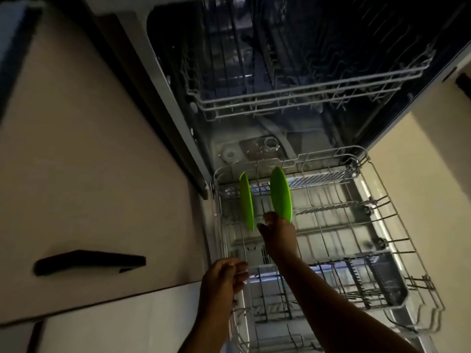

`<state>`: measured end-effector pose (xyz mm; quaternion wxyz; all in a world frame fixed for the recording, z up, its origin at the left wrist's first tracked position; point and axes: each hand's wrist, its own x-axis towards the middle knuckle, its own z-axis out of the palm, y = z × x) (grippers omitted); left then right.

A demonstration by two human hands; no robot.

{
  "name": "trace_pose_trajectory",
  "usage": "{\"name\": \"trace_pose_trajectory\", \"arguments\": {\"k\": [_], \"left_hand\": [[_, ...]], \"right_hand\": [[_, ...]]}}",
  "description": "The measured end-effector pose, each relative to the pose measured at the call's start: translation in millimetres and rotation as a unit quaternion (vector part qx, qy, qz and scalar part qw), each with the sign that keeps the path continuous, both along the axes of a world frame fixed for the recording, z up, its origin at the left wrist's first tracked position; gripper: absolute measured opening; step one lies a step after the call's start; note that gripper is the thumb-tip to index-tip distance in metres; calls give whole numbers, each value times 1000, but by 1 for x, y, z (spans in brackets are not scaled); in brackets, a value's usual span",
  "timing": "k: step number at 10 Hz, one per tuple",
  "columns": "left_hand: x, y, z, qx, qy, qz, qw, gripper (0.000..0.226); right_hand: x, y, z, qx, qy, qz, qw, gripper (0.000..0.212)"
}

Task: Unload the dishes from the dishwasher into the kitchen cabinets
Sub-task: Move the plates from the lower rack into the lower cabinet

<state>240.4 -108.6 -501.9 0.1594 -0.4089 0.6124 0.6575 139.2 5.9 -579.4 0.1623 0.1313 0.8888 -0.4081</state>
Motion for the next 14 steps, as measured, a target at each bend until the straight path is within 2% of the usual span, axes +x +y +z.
{"name": "trace_pose_trajectory", "arguments": {"k": [1, 2, 3, 4, 5, 6, 7, 8, 9, 10, 11, 12, 13, 14], "left_hand": [[-5, 2, -15, -17, 10, 28, 999, 26], [-12, 0, -24, -42, 23, 56, 997, 24], [-25, -2, -29, -54, 39, 91, 994, 26], [-41, -3, -29, -36, 38, 160, 986, 31], [-59, -6, -24, 24, 41, 234, 971, 53], [-80, -15, -15, 100, 77, 286, 950, 70], [-96, -22, -11, 157, 126, 281, 938, 73], [-103, -17, -14, 148, 99, 244, 953, 70], [-99, -11, -28, 80, 52, 257, 962, 77], [-80, -21, -64, 42, 37, 271, 961, 97], [-67, -28, -63, 2, 49, 313, 949, 71], [-59, -28, -62, -30, 53, 338, 939, 57], [-55, -27, -61, -39, 58, 332, 941, 62], [-54, -27, -58, -35, 64, 320, 944, 71]], "right_hand": [[-22, -17, -29, 3, -3, 46, 999, 48], [-34, -32, -47, -16, 9, 68, 997, 44], [-41, -40, -43, -45, 29, 25, 998, 30], [-41, -30, -10, -87, 78, 38, 992, 26], [-30, 2, 41, -58, 167, 193, 965, 29], [-26, 42, 72, 67, 342, 361, 865, 39], [-26, 74, 72, 115, 420, 466, 771, 33], [-23, 84, 63, 114, 428, 495, 747, 31], [-24, 89, 53, 119, 412, 526, 734, 37], [-34, 101, 44, 87, 352, 450, 816, 55], [-49, 102, 32, -254, 95, -48, 961, 36], [-66, 92, -3, -441, -295, -429, 731, 45], [-78, 73, -34, -487, -400, -451, 632, 62], [-89, 49, -35, -484, -393, -452, 638, 42]]}}
